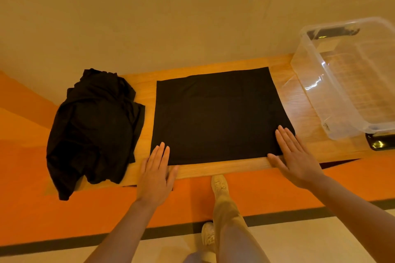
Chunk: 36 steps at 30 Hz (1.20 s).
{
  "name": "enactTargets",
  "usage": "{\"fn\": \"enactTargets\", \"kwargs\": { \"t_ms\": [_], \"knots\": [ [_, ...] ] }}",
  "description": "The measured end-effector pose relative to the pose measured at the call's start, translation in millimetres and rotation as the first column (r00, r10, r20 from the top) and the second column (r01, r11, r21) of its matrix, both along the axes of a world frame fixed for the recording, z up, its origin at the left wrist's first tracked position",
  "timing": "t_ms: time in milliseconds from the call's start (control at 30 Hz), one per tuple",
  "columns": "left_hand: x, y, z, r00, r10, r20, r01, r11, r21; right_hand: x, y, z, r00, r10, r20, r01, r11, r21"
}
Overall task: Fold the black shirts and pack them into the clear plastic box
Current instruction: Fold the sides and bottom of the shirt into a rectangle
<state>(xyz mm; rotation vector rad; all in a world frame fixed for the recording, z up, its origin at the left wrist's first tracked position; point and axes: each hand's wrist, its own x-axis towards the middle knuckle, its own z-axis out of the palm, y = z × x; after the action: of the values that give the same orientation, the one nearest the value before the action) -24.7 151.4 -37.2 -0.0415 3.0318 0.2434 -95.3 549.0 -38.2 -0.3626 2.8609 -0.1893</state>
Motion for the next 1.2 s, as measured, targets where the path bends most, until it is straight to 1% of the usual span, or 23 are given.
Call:
{"fn": "enactTargets", "kwargs": {
  "t_ms": [100, 167, 200, 267, 433, 467, 567, 633, 733, 833, 933, 1033, 1067, 1100, 1167, 1200],
  "knots": [
    [19.0, -13.2, 3.3, 0.993, -0.119, -0.008, 0.119, 0.991, -0.063, 11.1, 9.5, 5.8, 0.998, 0.068, 0.015, -0.068, 0.998, 0.017],
    [31.3, -26.0, 2.5, 0.98, -0.198, 0.004, 0.198, 0.977, -0.085, 20.0, 15.7, 7.8, 0.995, 0.1, -0.028, -0.099, 0.995, 0.022],
    [35.5, -32.0, 2.8, 0.97, -0.242, -0.021, 0.239, 0.967, -0.091, 24.1, 19.7, 7.3, 0.99, 0.126, -0.068, -0.124, 0.992, 0.039],
    [40.9, -41.6, 2.9, 0.939, -0.316, -0.134, 0.303, 0.947, -0.111, 29.8, 26.6, 5.8, 0.973, 0.185, -0.142, -0.173, 0.981, 0.089],
    [42.3, -45.5, 16.0, 0.879, -0.389, -0.277, 0.362, 0.921, -0.145, 37.6, 26.3, 3.7, 0.94, 0.196, -0.281, -0.159, 0.976, 0.149],
    [43.2, -45.5, 18.9, 0.877, -0.385, -0.288, 0.362, 0.923, -0.131, 37.9, 25.8, 4.5, 0.933, 0.208, -0.296, -0.167, 0.973, 0.157],
    [50.0, -51.1, 19.4, 0.884, -0.345, -0.316, 0.336, 0.938, -0.083, 40.9, 29.1, 11.3, 0.933, 0.237, -0.272, -0.207, 0.969, 0.135],
    [55.6, -56.0, 18.5, 0.873, -0.343, -0.347, 0.34, 0.938, -0.072, 44.6, 33.1, 20.1, 0.937, 0.25, -0.242, -0.233, 0.968, 0.097],
    [59.0, -58.8, 27.3, 0.896, -0.276, -0.348, 0.299, 0.954, 0.013, 50.3, 35.9, 31.8, 0.947, 0.216, -0.236, -0.23, 0.973, -0.031],
    [58.6, -61.0, 36.8, 0.911, -0.205, -0.357, 0.252, 0.964, 0.088, 54.2, 39.5, 39.3, 0.979, 0.064, -0.192, -0.095, 0.983, -0.158],
    [55.9, -58.8, 46.8, 0.919, -0.135, -0.37, 0.211, 0.962, 0.173, 54.8, 45.6, 43.4, 0.993, -0.015, -0.12, -0.015, 0.969, -0.246],
    [49.0, -55.2, 56.9, 0.935, 0.034, -0.353, 0.092, 0.938, 0.333, 48.6, 46.2, 52.9, 0.994, -0.077, -0.079, 0.045, 0.937, -0.347],
    [45.3, -53.8, 61.4, 0.94, 0.121, -0.318, 0.023, 0.91, 0.413, 44.7, 44.8, 57.9, 0.992, -0.107, -0.072, 0.07, 0.916, -0.396],
    [40.8, -52.0, 65.6, 0.939, 0.213, -0.269, -0.048, 0.859, 0.51, 39.5, 42.9, 63.8, 0.988, -0.145, -0.045, 0.11, 0.888, -0.447],
    [28.4, -48.1, 73.1, 0.921, 0.366, -0.134, -0.189, 0.72, 0.667, 25.7, 37.3, 76.0, 0.978, -0.204, 0.038, 0.193, 0.829, -0.525],
    [20.9, -45.9, 77.3, 0.9, 0.428, -0.083, -0.243, 0.65, 0.72, 17.4, 34.8, 80.5, 0.97, -0.232, 0.072, 0.233, 0.803, -0.549]
  ]
}}
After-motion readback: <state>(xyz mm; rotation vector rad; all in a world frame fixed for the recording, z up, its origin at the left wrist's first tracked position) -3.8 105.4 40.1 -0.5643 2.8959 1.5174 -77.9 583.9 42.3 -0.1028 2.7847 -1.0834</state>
